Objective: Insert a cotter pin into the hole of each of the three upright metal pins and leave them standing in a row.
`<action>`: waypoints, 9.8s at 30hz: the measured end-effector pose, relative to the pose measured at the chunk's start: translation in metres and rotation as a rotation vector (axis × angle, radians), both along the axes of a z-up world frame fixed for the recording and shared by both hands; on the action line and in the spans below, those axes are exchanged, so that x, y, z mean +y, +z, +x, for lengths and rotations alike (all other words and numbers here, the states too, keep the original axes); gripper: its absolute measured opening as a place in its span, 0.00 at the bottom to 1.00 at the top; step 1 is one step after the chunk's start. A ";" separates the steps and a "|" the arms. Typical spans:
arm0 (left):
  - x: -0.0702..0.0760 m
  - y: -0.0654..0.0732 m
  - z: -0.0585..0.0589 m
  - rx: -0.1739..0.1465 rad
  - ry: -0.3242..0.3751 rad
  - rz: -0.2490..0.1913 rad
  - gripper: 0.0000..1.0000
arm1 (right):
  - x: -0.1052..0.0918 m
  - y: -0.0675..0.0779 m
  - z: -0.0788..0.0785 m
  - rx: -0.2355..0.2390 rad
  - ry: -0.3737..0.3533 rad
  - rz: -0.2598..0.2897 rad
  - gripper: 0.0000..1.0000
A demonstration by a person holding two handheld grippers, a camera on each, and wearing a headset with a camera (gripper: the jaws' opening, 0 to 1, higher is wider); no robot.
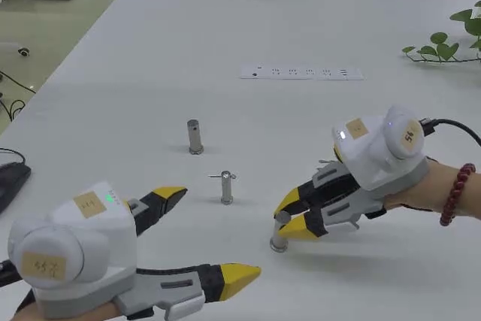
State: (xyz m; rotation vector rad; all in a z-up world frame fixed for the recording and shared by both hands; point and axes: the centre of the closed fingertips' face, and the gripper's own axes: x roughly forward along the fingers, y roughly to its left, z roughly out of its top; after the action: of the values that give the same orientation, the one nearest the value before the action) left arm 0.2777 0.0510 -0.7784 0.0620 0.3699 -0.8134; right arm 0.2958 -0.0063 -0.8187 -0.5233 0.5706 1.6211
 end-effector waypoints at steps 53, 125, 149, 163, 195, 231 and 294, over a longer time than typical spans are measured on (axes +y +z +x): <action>-0.004 0.009 -0.007 0.004 -0.016 -0.011 0.93 | -0.020 0.050 0.026 0.118 -0.365 0.130 0.61; 0.001 0.003 0.000 0.007 -0.013 0.000 0.87 | -0.113 -0.040 0.136 -0.125 -0.322 -0.409 0.14; 0.003 0.002 0.001 0.026 -0.015 0.002 0.87 | -0.112 -0.045 0.138 -0.135 -0.202 -0.498 0.05; 0.006 0.002 0.002 0.031 -0.017 0.011 0.87 | -0.111 -0.044 0.138 -0.157 -0.200 -0.506 0.04; 0.005 0.022 0.003 0.068 0.004 -0.039 0.72 | -0.073 0.021 0.093 -0.324 -0.108 -0.390 0.04; -0.034 0.034 0.017 0.178 0.034 -0.189 0.29 | -0.010 0.057 0.027 -0.439 -0.017 -0.211 0.04; -0.046 0.037 0.016 0.227 0.026 -0.283 0.00 | 0.004 0.062 -0.010 -0.235 -0.086 -0.082 0.12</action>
State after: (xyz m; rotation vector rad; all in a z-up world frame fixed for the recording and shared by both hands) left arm 0.2938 0.0049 -0.7413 -0.3003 0.4649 -0.8422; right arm 0.2861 -0.0023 -0.7565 -0.7294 0.4785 1.4355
